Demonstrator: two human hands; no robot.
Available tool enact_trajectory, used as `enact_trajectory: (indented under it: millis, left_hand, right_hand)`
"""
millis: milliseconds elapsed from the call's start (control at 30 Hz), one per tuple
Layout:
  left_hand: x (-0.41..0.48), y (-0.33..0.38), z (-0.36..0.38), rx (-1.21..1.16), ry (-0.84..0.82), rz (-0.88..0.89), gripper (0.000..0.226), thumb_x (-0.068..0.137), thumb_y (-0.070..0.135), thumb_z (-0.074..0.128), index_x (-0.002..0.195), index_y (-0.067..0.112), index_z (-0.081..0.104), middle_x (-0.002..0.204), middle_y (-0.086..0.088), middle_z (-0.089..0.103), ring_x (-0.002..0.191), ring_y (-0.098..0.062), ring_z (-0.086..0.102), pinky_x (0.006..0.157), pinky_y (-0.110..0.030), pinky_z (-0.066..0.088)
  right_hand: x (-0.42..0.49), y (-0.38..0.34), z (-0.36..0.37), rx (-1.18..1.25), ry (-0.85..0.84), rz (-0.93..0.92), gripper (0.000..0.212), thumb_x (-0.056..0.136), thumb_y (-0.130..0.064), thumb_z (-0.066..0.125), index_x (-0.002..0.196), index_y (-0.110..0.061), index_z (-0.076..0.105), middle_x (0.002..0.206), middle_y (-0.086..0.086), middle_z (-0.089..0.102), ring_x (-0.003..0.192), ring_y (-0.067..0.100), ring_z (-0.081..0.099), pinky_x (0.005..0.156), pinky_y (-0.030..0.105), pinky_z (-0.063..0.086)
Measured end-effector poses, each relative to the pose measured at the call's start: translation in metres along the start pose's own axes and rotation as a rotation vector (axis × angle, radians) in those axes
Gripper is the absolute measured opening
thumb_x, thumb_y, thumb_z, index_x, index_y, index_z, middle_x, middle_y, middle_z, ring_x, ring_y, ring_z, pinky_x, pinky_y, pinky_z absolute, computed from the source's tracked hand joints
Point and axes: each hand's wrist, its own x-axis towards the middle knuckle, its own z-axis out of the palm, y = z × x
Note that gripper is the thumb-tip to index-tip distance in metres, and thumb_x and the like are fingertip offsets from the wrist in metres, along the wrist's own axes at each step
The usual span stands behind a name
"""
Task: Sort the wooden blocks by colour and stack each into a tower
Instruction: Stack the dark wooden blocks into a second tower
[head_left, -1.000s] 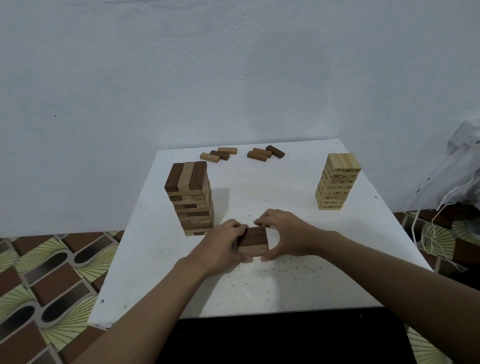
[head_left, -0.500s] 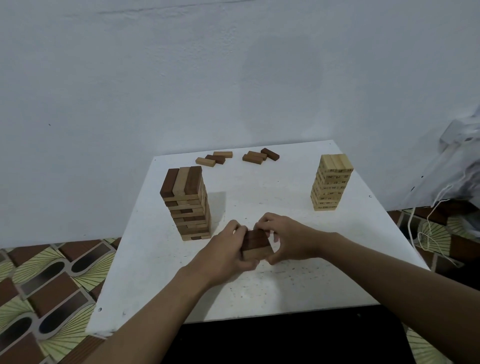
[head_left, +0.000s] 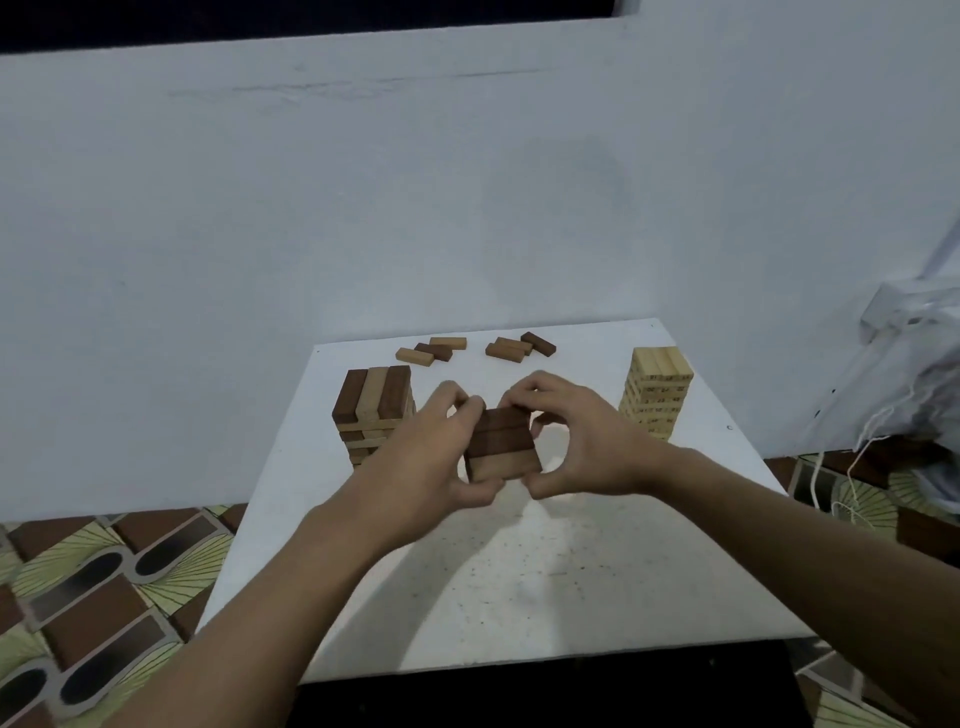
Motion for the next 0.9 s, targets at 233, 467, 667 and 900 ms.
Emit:
enact_trajectory:
  millis: [233,467,667,900]
  left_hand:
    - [-0.002,-0.020,-0.076,-0.002,0.074,0.075,0.051,0.076,0.051,0.081,0.117,0.026,0.062,0.105,0.019,0.043,0.086,0.004,0.053,0.069,-0.015,0.040]
    - [0.012,-0.078,-0.137,0.034,-0.067,0.059,0.054,0.070,0.064,0.081,0.115,0.038,0.065,0.095,0.019,0.047,0.089,-0.009,0.048,0.070,-0.016,0.038]
    - [0.017,-0.115,-0.131,-0.035,-0.113,0.009,0.055,0.070,0.055,0.085,0.119,0.037,0.067,0.101,0.008,0.053,0.098,-0.011,0.052,0.083,-0.031,0.044]
    - [0.024,-0.134,-0.110,-0.094,-0.117,-0.012,0.056,0.071,0.051,0.087,0.121,0.036,0.065,0.101,0.012,0.053,0.100,-0.009,0.050,0.080,-0.024,0.040]
  right_hand:
    - [0.036,-0.047,-0.015,-0.075,0.101,-0.121,0.058,0.063,-0.023,0.085,0.117,-0.029,0.064,0.113,-0.008,0.056,0.109,0.016,0.055,0.094,0.038,0.046]
    - [0.092,-0.077,-0.004,-0.172,0.074,-0.109,0.052,0.070,-0.041,0.085,0.118,-0.027,0.069,0.109,-0.013,0.058,0.109,0.008,0.050,0.091,0.023,0.042]
    - [0.122,-0.070,0.015,-0.333,0.001,-0.032,0.071,0.070,-0.061,0.079,0.129,-0.027,0.064,0.095,-0.025,0.048,0.103,0.001,0.040,0.103,0.042,0.039]
    - [0.128,-0.060,0.021,-0.396,-0.052,0.020,0.077,0.072,-0.061,0.078,0.137,-0.028,0.057,0.104,-0.023,0.046,0.104,-0.002,0.032,0.106,0.040,0.032]
